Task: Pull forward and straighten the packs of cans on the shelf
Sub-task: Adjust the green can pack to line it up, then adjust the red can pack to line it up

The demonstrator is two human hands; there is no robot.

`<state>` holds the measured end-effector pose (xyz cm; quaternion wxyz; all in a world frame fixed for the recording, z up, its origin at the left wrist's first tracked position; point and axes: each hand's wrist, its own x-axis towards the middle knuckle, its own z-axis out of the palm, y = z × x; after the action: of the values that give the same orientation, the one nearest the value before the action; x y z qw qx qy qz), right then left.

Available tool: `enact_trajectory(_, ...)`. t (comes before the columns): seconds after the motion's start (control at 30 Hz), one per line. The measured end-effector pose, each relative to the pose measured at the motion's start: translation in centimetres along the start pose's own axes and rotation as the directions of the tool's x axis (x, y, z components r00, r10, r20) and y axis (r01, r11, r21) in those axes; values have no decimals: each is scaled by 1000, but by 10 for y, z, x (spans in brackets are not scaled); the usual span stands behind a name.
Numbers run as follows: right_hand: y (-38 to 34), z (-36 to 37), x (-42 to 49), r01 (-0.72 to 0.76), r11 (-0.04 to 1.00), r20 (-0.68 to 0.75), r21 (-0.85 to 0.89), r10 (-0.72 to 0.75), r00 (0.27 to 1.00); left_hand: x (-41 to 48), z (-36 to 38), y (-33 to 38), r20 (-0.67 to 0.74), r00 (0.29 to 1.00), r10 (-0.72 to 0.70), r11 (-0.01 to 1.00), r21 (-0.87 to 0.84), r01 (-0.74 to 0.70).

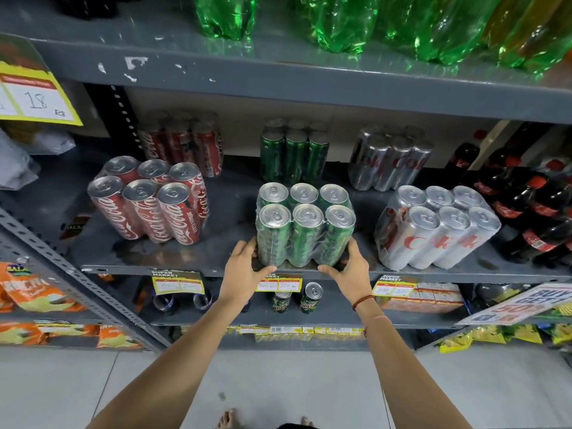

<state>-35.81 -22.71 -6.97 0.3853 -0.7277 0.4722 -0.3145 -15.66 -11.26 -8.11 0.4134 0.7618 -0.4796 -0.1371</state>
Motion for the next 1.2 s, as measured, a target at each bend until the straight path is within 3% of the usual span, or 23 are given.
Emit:
enact_trajectory(0.13,1,5,-4,-32,999,-30,37,33,999,2,0,-2,25,1000,-5,1000,-17,5)
enact_trajectory(0.27,-6,29,-29,-52,998,-305,46,64,950,0,-7,-6,13,1000,-23,987,-159,25)
enact_trajectory(0.33,-14,51,-50,-5,1000,-427,5,7,904,-3,-19,-11,-81,996,-32,977,-213,14)
enact_trajectory(0.4,-27,78,-70,55,998,-453,-20,-58,889,-8,-39,-23,-225,971,-86,959,-282,20)
enact_trajectory(0.5,-54,121,-85,149,989,-299,2,-142,944,-13,-82,-51,-435,864,-254,915,-398,68)
enact_trajectory(0.63,-103,168,-70,239,968,13,81,-241,970,-8,-141,-89,-636,689,-347,928,-338,155)
enact_trajectory(0.7,-127,189,-52,212,971,102,112,-223,969,0,-164,-106,-599,706,-379,923,-302,239)
enact_trajectory(0.8,-150,213,-24,139,980,174,141,-163,971,16,-185,-132,-411,781,-470,883,-234,408)
enact_trajectory(0.9,-156,229,-4,51,992,213,113,-74,974,31,-195,-152,-216,864,-455,887,-198,417)
enact_trajectory(1.0,-152,238,4,54,998,214,34,-60,975,44,-196,-164,-44,918,-395,905,-191,380)
enact_trajectory(1.2,-148,241,2,93,996,172,3,-92,981,47,-190,-171,-48,908,-416,887,-242,393)
